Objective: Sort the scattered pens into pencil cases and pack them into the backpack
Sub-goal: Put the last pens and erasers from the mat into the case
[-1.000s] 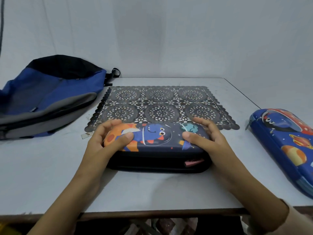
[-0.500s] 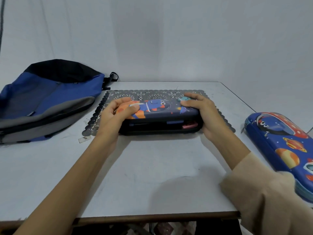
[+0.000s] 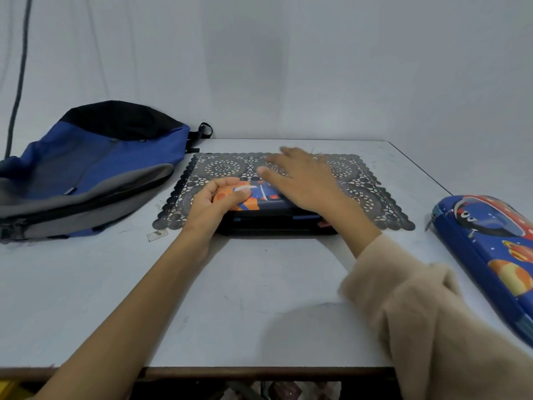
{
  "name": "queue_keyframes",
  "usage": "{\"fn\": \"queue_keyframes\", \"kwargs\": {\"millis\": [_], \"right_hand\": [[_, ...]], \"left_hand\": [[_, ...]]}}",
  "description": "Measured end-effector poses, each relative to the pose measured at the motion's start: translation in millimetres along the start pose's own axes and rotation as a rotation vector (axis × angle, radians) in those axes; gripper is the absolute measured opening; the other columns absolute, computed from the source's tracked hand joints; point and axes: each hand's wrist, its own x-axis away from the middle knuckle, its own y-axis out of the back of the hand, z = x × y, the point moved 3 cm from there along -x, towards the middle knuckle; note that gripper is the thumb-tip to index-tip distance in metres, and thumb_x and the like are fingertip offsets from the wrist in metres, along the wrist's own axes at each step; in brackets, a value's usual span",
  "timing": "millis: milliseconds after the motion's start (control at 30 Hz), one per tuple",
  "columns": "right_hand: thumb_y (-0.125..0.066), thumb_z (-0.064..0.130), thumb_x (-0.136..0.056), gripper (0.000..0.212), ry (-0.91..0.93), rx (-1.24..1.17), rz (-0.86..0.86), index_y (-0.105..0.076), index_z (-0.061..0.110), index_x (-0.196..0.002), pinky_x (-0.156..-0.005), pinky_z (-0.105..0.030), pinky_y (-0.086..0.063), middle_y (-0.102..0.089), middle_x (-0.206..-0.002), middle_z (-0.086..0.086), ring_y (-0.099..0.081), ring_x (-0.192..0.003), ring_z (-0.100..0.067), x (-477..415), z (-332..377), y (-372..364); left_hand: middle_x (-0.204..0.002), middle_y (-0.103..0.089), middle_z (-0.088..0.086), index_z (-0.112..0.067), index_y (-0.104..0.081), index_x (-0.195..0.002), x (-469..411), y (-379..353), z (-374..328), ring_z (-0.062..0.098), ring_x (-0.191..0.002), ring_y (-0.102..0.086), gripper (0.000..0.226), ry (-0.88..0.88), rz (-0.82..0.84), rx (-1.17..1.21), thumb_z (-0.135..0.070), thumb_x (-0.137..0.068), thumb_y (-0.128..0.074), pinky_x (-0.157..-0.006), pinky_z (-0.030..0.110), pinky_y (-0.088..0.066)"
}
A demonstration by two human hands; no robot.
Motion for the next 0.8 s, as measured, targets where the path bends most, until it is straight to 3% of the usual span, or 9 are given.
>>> {"fn": "queue_keyframes", "kwargs": {"millis": [100,200,300,400,467,533,667,733,800], "right_hand": [[-0.023,0.060,-0.098,0.047,-0.044,0.066,0.185,-0.057,0.042,-0.125,-0.096,-0.040,-0.031,-0.057,-0.134,0.004,-0.050,-0.125,-0.022,-2,4,-14],[-0.021,0.061,-0.098,0.048,-0.039,0.086,0.181,-0.055,0.043,-0.126,-0.092,-0.039,-0.032,-0.059,-0.133,0.004,-0.051,-0.123,-0.022,-1,2,-14],[-0.021,0.063,-0.097,0.050,-0.024,0.090,0.163,-0.056,0.041,-0.124,-0.102,-0.044,-0.027,-0.060,-0.132,0.003,-0.052,-0.122,-0.023,0,2,-14],[-0.023,0.062,-0.097,0.048,-0.023,0.077,0.139,-0.058,0.041,-0.123,-0.103,-0.046,-0.025,-0.061,-0.129,0.003,-0.053,-0.119,-0.023,2,4,-15],[-0.025,0.060,-0.097,0.047,-0.019,0.065,0.120,-0.059,0.039,-0.120,-0.101,-0.046,-0.025,-0.062,-0.126,0.002,-0.053,-0.116,-0.023,2,3,-15],[-0.026,0.058,-0.097,0.045,-0.014,0.064,0.105,-0.060,0.038,-0.118,-0.100,-0.045,-0.024,-0.062,-0.124,0.002,-0.052,-0.115,-0.023,2,3,-16],[-0.026,0.058,-0.097,0.045,-0.015,0.064,0.106,-0.059,0.037,-0.121,-0.103,-0.047,-0.022,-0.062,-0.124,0.001,-0.052,-0.115,-0.023,2,3,-17],[-0.026,0.058,-0.097,0.045,-0.019,0.058,0.109,-0.059,0.038,-0.121,-0.103,-0.048,-0.022,-0.063,-0.123,0.001,-0.052,-0.115,-0.023,1,2,-18],[-0.026,0.058,-0.097,0.045,-0.024,0.054,0.114,-0.059,0.037,-0.120,-0.102,-0.047,-0.023,-0.063,-0.122,0.001,-0.052,-0.114,-0.023,0,1,-18]], "left_hand": [[-0.089,-0.070,0.002,-0.015,-0.064,-0.109,-5,2,-1,0.012,-0.073,-0.067,0.032,0.028,0.014,-0.008,-0.023,-0.081,-0.076,-0.061,0.022,-0.053],[-0.088,-0.071,0.000,-0.017,-0.063,-0.097,-29,21,-10,0.018,-0.086,-0.067,0.009,0.036,-0.050,0.009,-0.024,-0.095,-0.058,-0.071,0.027,-0.052],[-0.102,-0.068,0.006,-0.020,-0.060,-0.101,-58,43,-16,0.022,-0.103,-0.061,0.035,-0.142,-0.008,-0.378,0.009,-0.097,-0.040,-0.088,0.027,-0.048],[-0.103,-0.071,0.001,-0.016,-0.062,-0.114,-66,43,-8,0.013,-0.097,-0.063,0.048,-0.113,0.245,-0.657,0.019,-0.092,-0.037,-0.077,0.019,-0.051],[-0.093,-0.074,-0.012,-0.023,-0.064,-0.113,-66,39,-4,0.006,-0.087,-0.067,0.054,-0.060,0.364,-0.696,0.019,-0.092,-0.038,-0.069,0.016,-0.054],[-0.089,-0.074,-0.016,-0.026,-0.062,-0.111,-68,38,-6,0.004,-0.082,-0.068,0.056,-0.051,0.383,-0.681,0.020,-0.092,-0.037,-0.064,0.013,-0.052],[-0.094,-0.074,-0.017,-0.036,-0.066,-0.109,-73,34,-9,-0.001,-0.087,-0.068,0.065,-0.079,0.427,-0.672,0.021,-0.090,-0.040,-0.071,0.013,-0.053],[-0.089,-0.074,-0.019,-0.046,-0.072,-0.097,-80,33,-9,-0.005,-0.083,-0.067,0.077,-0.078,0.445,-0.732,0.023,-0.088,-0.040,-0.068,0.012,-0.051],[-0.081,-0.072,-0.026,-0.041,-0.070,-0.100,-86,34,-9,-0.011,-0.077,-0.065,0.071,-0.077,0.461,-0.814,0.023,-0.089,-0.040,-0.067,0.009,-0.048]]}}
